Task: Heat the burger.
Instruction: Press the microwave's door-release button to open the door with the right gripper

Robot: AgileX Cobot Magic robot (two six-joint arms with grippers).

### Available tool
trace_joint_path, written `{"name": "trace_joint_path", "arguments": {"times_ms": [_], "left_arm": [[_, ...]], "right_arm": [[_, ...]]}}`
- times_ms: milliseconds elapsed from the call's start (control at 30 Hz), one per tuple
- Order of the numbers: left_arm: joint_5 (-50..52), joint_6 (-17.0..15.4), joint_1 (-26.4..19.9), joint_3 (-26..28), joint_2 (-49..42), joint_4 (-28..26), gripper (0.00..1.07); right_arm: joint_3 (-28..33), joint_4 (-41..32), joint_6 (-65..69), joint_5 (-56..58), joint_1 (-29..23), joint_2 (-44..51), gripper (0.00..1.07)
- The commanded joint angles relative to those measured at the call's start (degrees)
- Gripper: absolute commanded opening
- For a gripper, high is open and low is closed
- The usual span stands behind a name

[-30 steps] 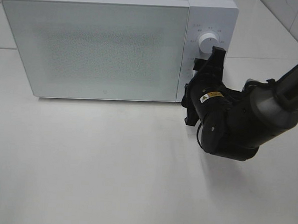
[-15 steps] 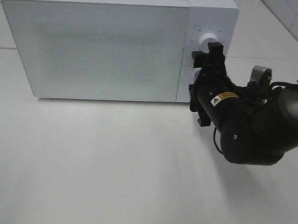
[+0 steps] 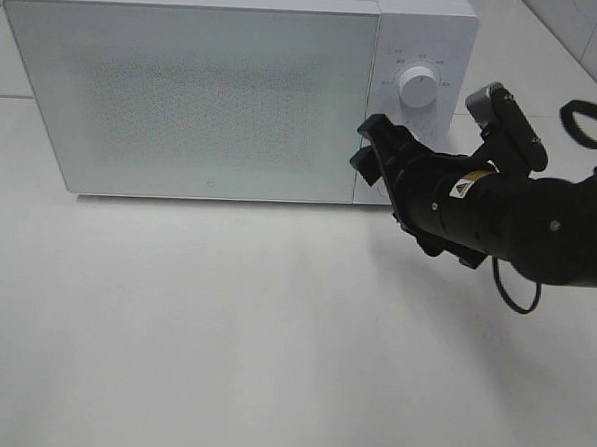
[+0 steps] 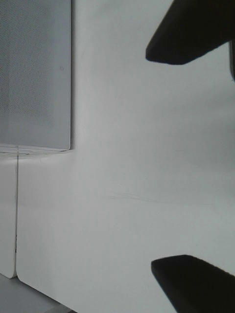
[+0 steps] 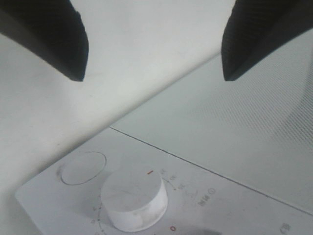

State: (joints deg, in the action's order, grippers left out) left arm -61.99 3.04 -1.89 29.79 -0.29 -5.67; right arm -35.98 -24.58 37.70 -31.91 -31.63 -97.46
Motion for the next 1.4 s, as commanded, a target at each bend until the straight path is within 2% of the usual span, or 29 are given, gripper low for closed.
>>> {"name": "trace_joint_path", "arguments": {"times_ms": [33, 67, 200, 233, 367, 433, 600, 833, 1300, 1400], "left_arm": [[0.69, 0.0, 0.0, -0.17, -1.32, -0.11, 0.98], [0.69, 0.0, 0.0, -0.17, -1.32, -0.11, 0.98], [0.69, 0.0, 0.0, -0.17, -1.32, -0.11, 0.98], [0.69, 0.0, 0.0, -0.17, -1.32, -0.11, 0.98], [0.69, 0.0, 0.0, -0.17, -1.32, -0.11, 0.98], [0.69, 0.0, 0.0, -0.17, -1.32, -0.11, 0.98], [0.69, 0.0, 0.0, -0.17, -1.32, -0.11, 0.98], [0.69, 0.0, 0.0, -0.17, -1.32, -0.11, 0.98], [0.69, 0.0, 0.0, -0.17, -1.32, -0.11, 0.98], [0.69, 0.0, 0.0, -0.17, -1.32, -0.11, 0.98]], "right_arm": [[0.11, 0.86, -11.57, 8.77, 2.92, 3.55, 0.72], [0.11, 0.97, -16.56, 13.01, 4.81, 4.98, 0.72], [-0.46, 0.97, -24.58, 19.94, 7.16, 6.53, 0.72], [-1.66, 1.32, -29.28, 25.44, 8.42, 7.1, 0.72], [-3.67, 3.04, -34.66, 33.63, 9.45, 8.02, 0.72], [-5.27, 6.47, -36.61, 39.94, 9.45, 9.51, 0.72], [-5.67, 11.4, -36.55, 48.87, 9.45, 13.58, 0.72], [-5.67, 12.89, -36.38, 57.24, 9.45, 20.8, 0.72], [-5.56, 14.55, -36.78, 70.93, 9.45, 43.49, 0.78], [-4.76, 14.38, -36.84, 74.31, 11.52, 49.1, 0.78]]}}
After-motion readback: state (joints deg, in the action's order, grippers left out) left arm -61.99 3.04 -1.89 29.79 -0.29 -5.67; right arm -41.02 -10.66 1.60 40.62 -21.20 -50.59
